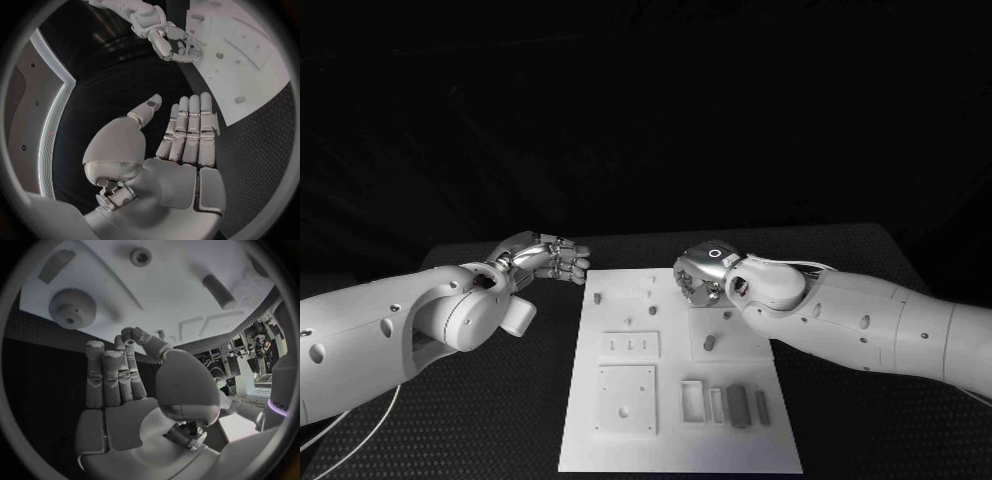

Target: Assemble the parts on the task board

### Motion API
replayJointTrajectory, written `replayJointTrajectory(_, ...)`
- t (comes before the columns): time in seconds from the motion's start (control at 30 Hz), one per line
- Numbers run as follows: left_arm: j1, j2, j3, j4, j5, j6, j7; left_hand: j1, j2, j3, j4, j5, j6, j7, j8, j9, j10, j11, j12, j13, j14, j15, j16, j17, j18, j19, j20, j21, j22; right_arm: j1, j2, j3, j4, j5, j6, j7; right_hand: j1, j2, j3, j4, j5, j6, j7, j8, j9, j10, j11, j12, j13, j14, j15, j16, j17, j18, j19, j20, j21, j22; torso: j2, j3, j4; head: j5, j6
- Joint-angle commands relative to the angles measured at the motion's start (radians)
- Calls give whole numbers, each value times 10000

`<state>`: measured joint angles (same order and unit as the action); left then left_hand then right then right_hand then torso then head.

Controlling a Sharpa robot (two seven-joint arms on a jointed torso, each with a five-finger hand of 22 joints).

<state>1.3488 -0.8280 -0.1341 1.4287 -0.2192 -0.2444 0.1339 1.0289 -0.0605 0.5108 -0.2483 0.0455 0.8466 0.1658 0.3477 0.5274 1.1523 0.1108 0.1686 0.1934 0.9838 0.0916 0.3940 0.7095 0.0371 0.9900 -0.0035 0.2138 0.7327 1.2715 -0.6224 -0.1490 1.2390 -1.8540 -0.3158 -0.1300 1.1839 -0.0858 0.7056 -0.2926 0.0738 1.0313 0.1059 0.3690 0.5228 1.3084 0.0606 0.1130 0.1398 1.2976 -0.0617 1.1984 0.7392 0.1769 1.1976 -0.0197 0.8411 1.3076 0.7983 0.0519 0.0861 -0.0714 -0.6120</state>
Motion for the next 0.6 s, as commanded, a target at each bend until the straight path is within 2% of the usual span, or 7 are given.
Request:
replayJointTrajectory(0.03,14,32,8,18,-27,120,70,-94,-2,-4,73,44,15,77,-50,-3,23,70,-54,16,-18,49,-45,16,202,-82,0,-37,11,-2,209,7,-92,-310,-445,-386,-32,11,152,55,69,59,-5,34,35,372,-195,140,761,-8,-85,56,13,849,90,-93,50,228,1,-3,13,25,45)
replayJointTrajectory(0.3,15,83,9,-5,-36,115,78,-91,-2,-5,73,44,16,78,-54,-1,24,71,-63,22,-18,50,-53,24,202,-83,1,-40,14,-3,802,7,-487,-657,-706,-583,-36,-6,165,52,68,67,-9,31,46,374,-199,135,783,-9,-90,64,13,849,93,-94,62,227,8,-12,28,67,94)
replayJointTrajectory(0.6,17,83,12,1,-41,105,71,-89,-1,-7,73,44,15,79,-59,-1,24,73,-74,28,-19,51,-63,33,202,-85,2,-44,18,1,1205,8,-647,-994,-1099,-857,-38,-40,189,51,68,92,-19,30,67,391,-208,134,825,-8,-99,84,14,849,103,-95,88,228,11,-8,39,101,133)
